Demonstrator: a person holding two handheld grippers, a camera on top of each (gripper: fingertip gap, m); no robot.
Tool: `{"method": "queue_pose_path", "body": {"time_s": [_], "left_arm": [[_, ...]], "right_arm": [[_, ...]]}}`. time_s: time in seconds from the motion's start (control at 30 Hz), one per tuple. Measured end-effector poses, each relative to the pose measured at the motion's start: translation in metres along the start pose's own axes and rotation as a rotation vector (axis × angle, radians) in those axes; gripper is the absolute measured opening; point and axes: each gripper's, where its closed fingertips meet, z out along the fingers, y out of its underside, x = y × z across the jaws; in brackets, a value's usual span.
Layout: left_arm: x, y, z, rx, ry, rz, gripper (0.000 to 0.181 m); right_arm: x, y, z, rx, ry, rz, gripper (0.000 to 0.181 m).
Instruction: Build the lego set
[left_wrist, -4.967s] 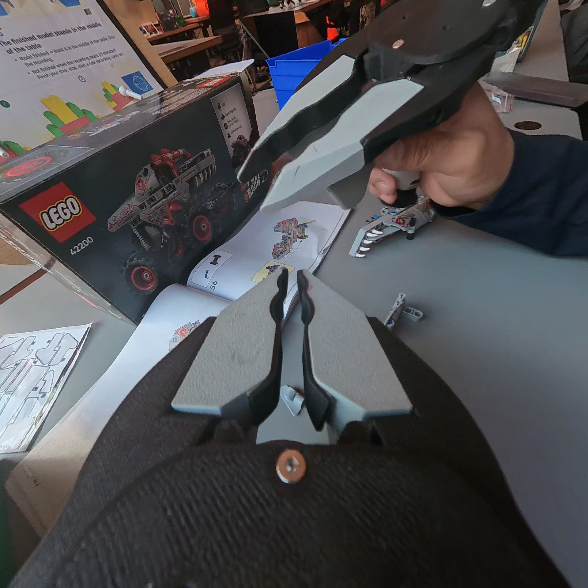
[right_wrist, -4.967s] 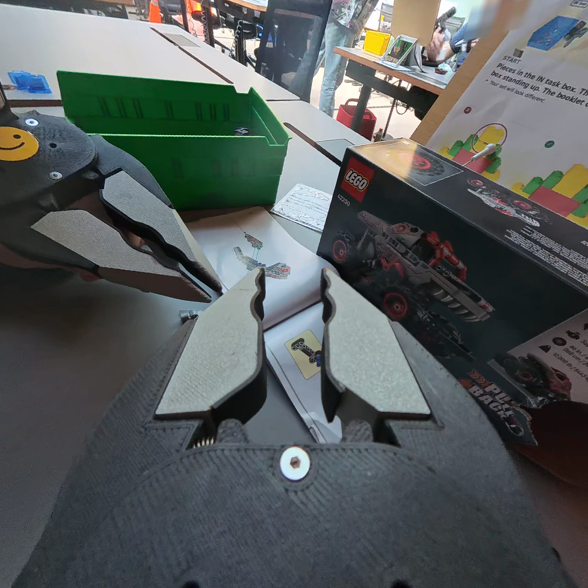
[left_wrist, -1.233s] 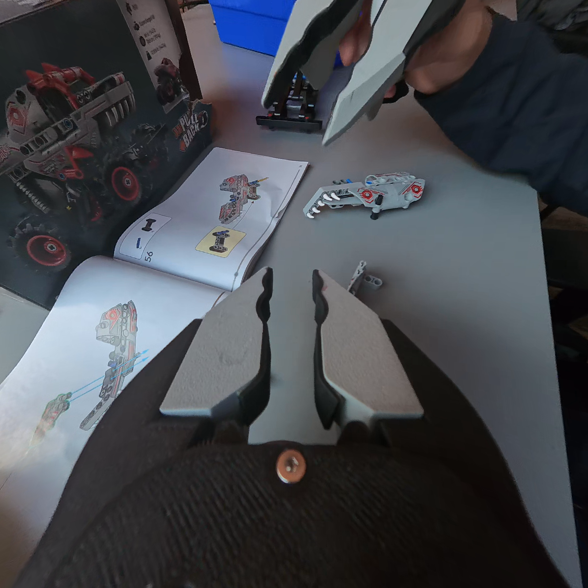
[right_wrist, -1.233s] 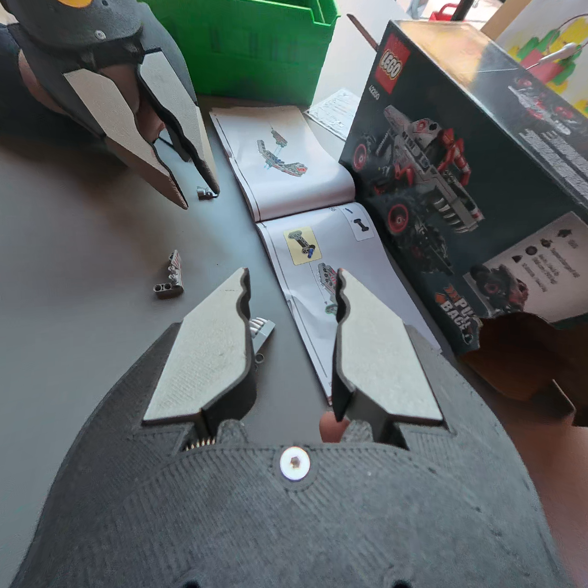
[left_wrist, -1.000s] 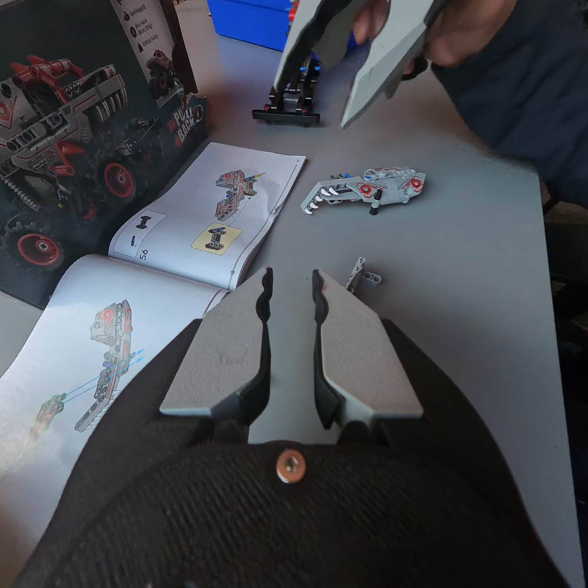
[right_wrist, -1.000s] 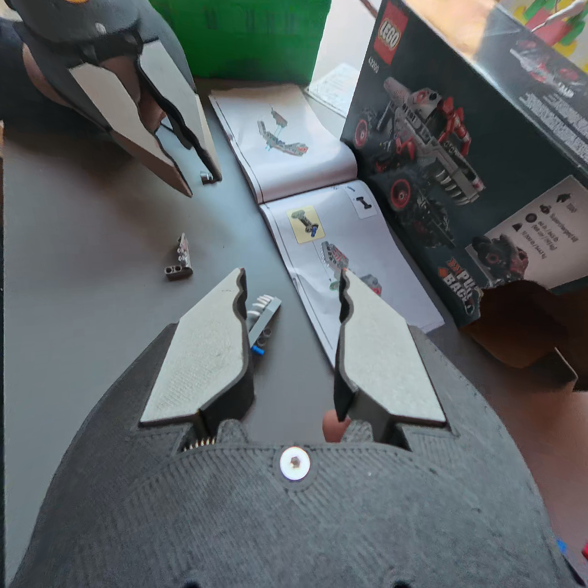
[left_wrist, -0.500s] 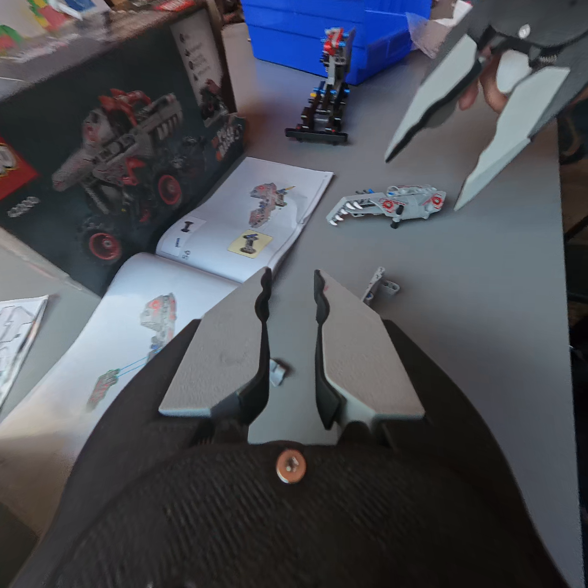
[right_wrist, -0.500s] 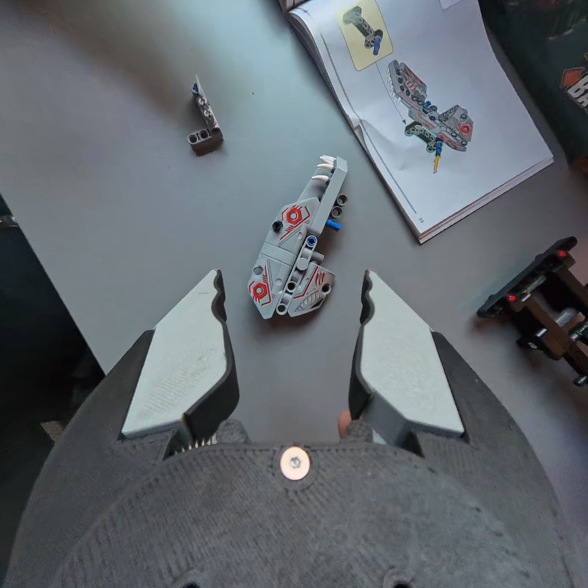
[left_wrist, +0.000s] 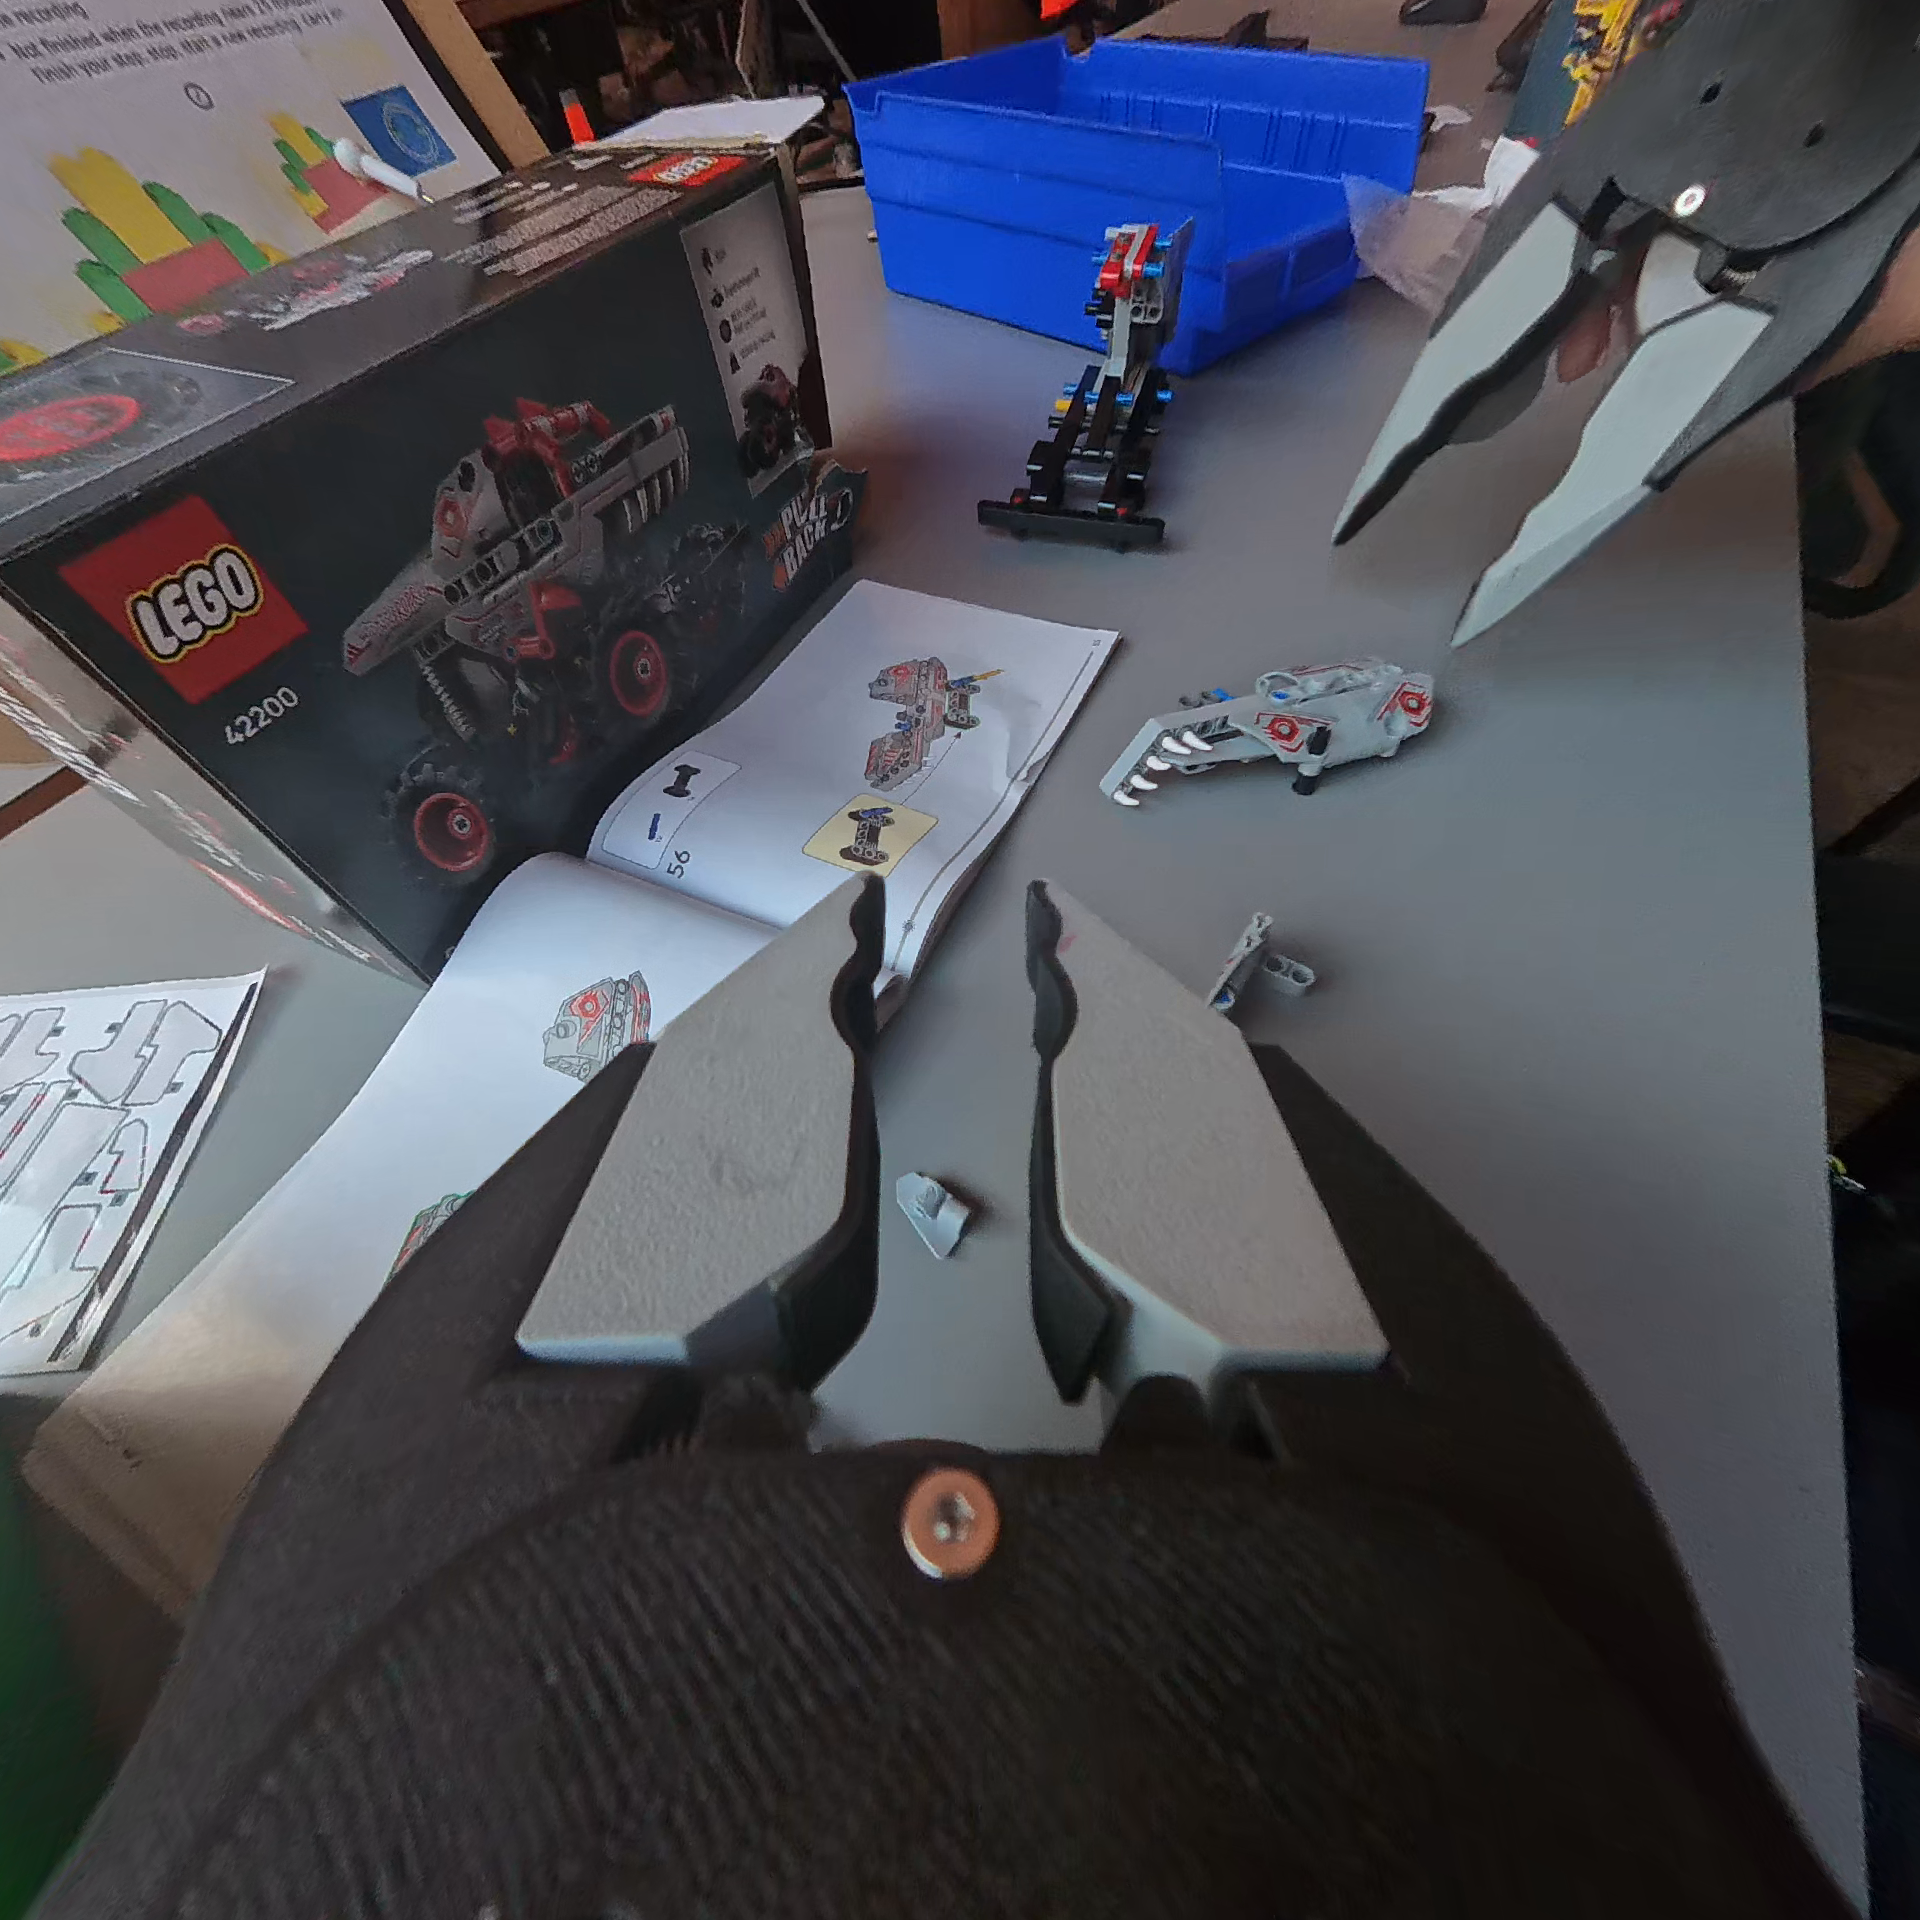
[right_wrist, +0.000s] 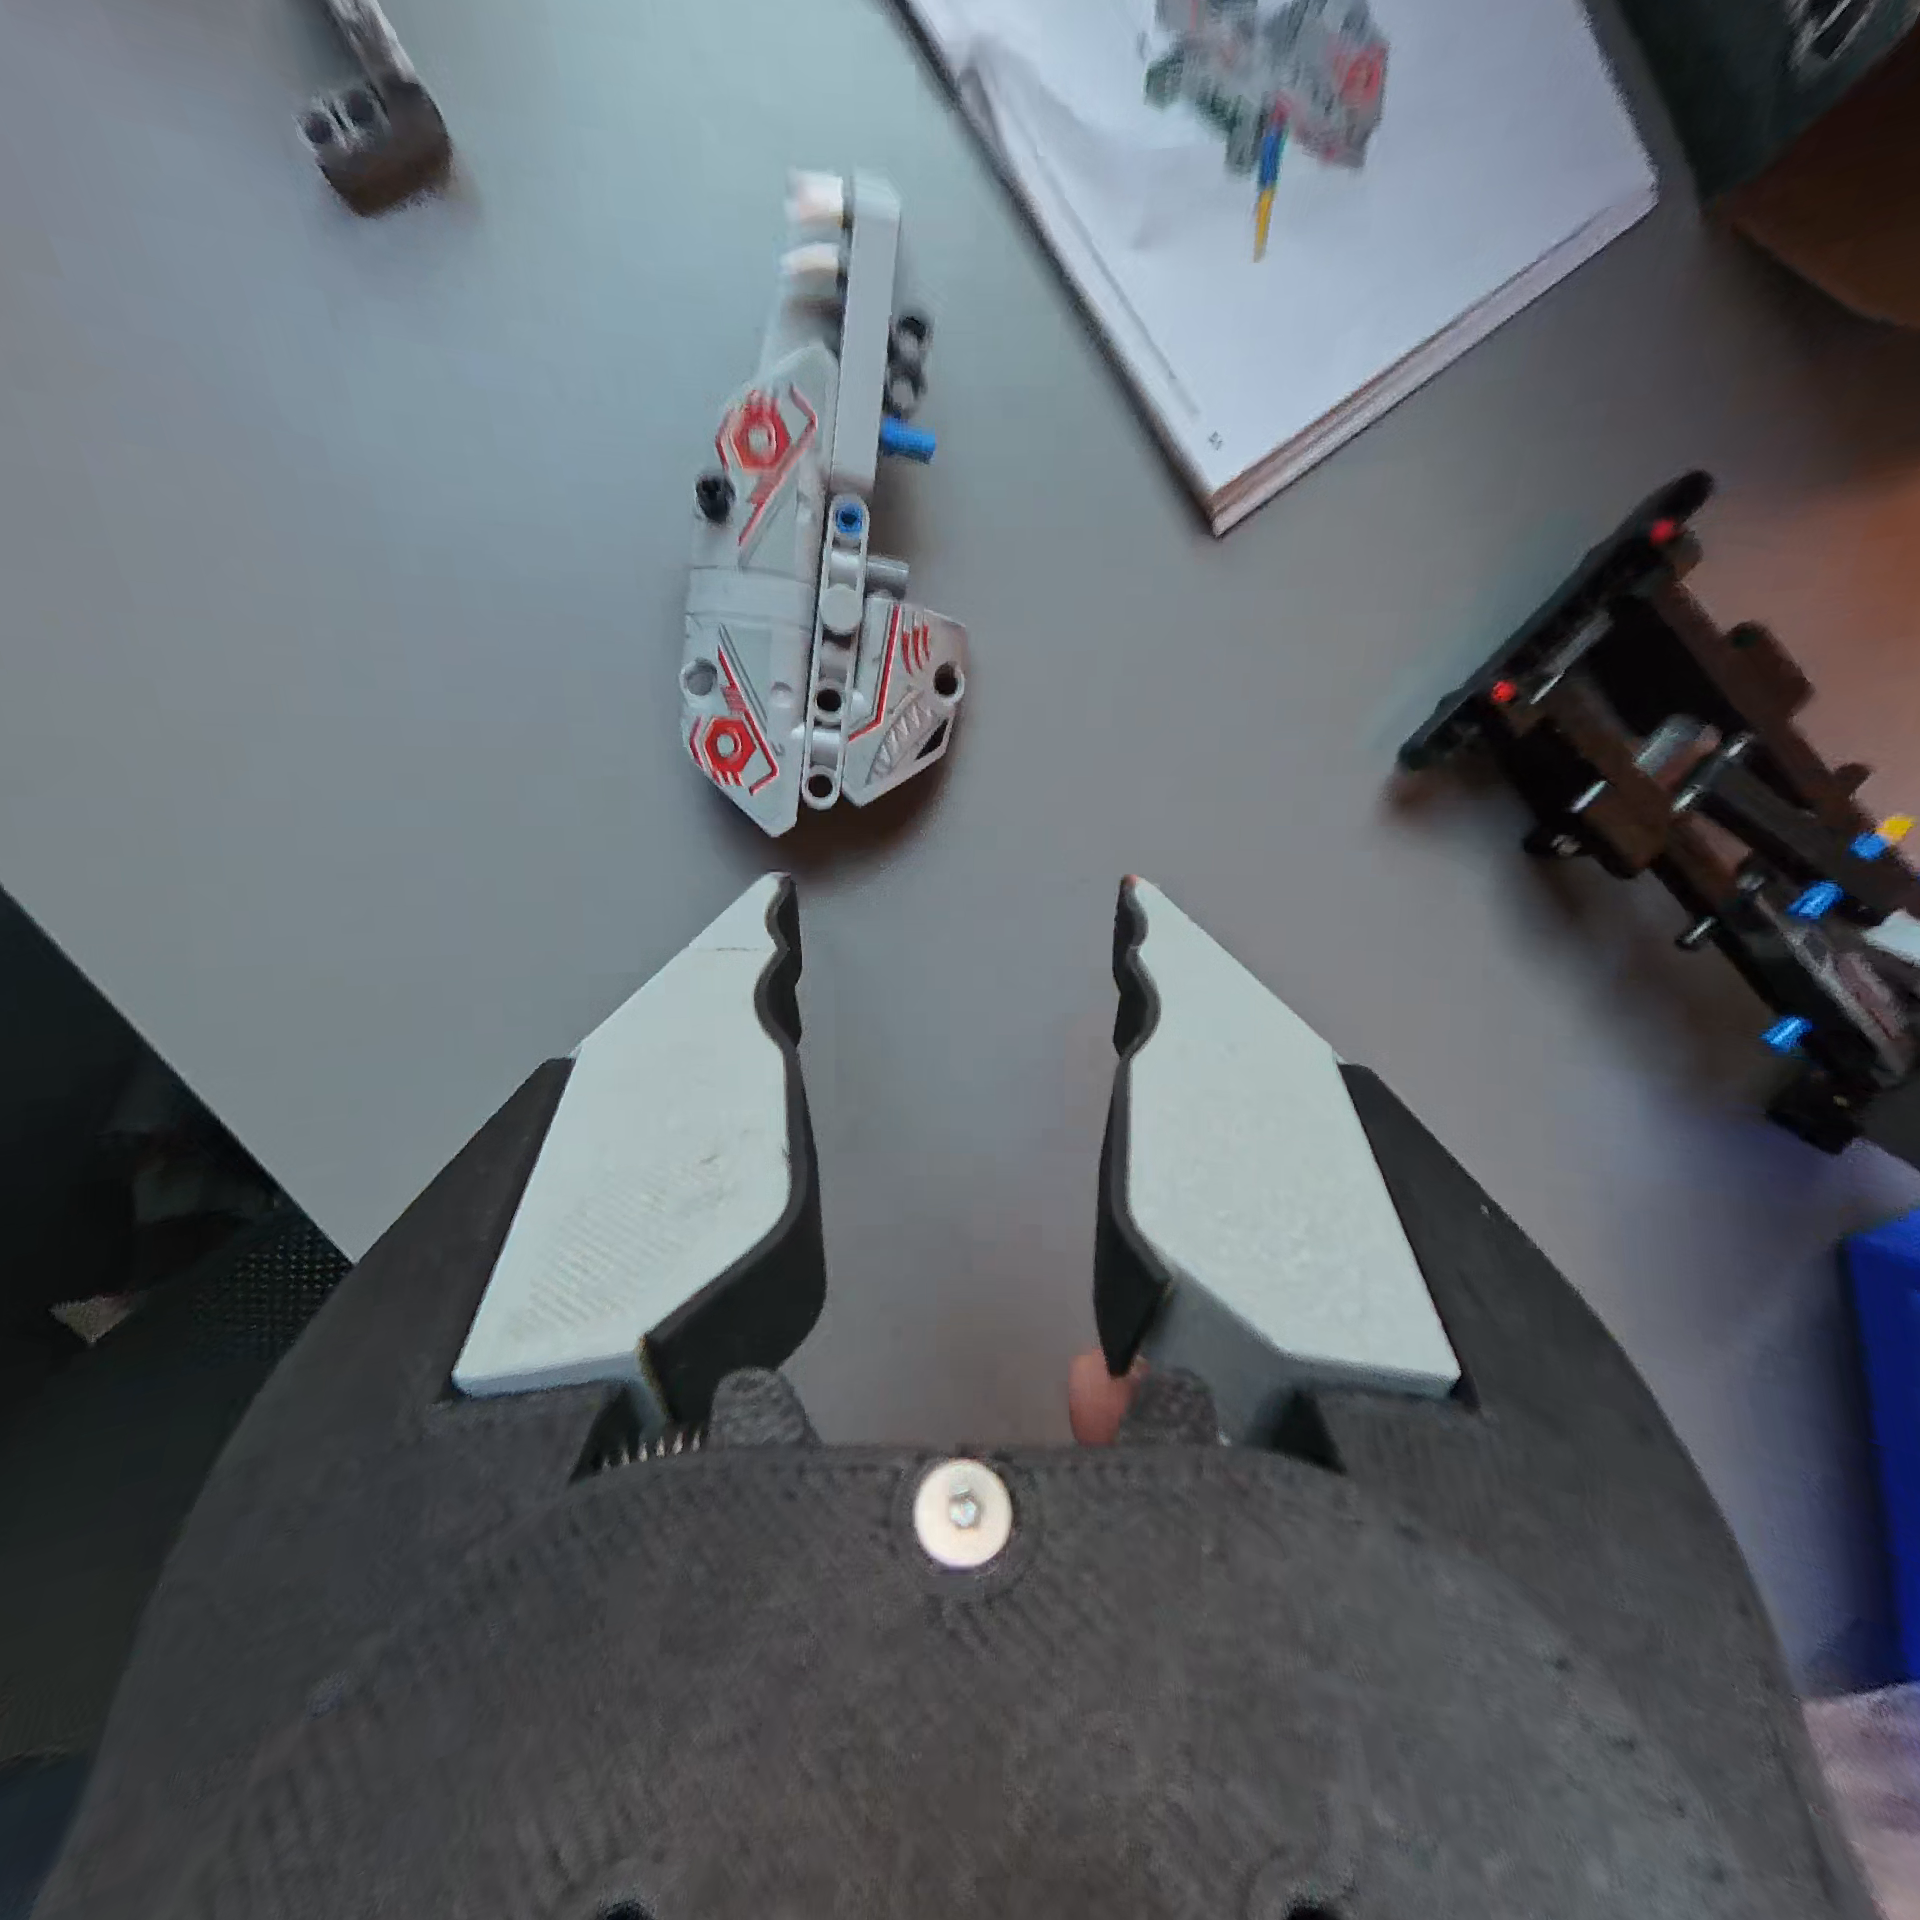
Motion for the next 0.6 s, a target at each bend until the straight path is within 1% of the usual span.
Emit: {"method": "queue_pose_path", "body": {"time_s": [0.1, 0.2, 0.27, 0.33, 0.4, 0.47, 0.53, 0.6], "left_arm": [[0.002, 0.002, 0.002, -0.008, 0.009, -0.006, 0.025], [0.005, 0.008, 0.007, -0.035, 0.013, 0.004, 0.025], [0.005, 0.013, 0.010, -0.059, 0.009, 0.014, 0.025], [0.007, 0.018, 0.013, -0.078, 0.015, 0.016, 0.025], [0.010, 0.020, 0.015, -0.090, 0.020, 0.029, 0.025], [0.012, 0.022, 0.015, -0.107, 0.028, 0.046, 0.025], [0.022, 0.025, 0.014, -0.123, 0.075, 0.059, 0.029], [0.040, 0.030, 0.013, -0.119, 0.146, 0.075, 0.031]], "right_arm": [[0.007, -0.046, -0.009, 0.194, -0.045, -0.041, 0.054], [0.020, -0.096, -0.011, 0.407, -0.086, -0.046, 0.055], [0.027, -0.124, -0.008, 0.516, -0.122, -0.032, 0.058], [0.026, -0.143, -0.004, 0.599, -0.168, -0.033, 0.057], [0.023, -0.149, 0.002, 0.625, -0.188, -0.056, 0.057], [0.016, -0.148, 0.003, 0.656, -0.190, -0.081, 0.055], [0.012, -0.142, 0.004, 0.686, -0.172, -0.083, 0.052], [0.008, -0.138, 0.004, 0.691, -0.178, -0.093, 0.051]]}}
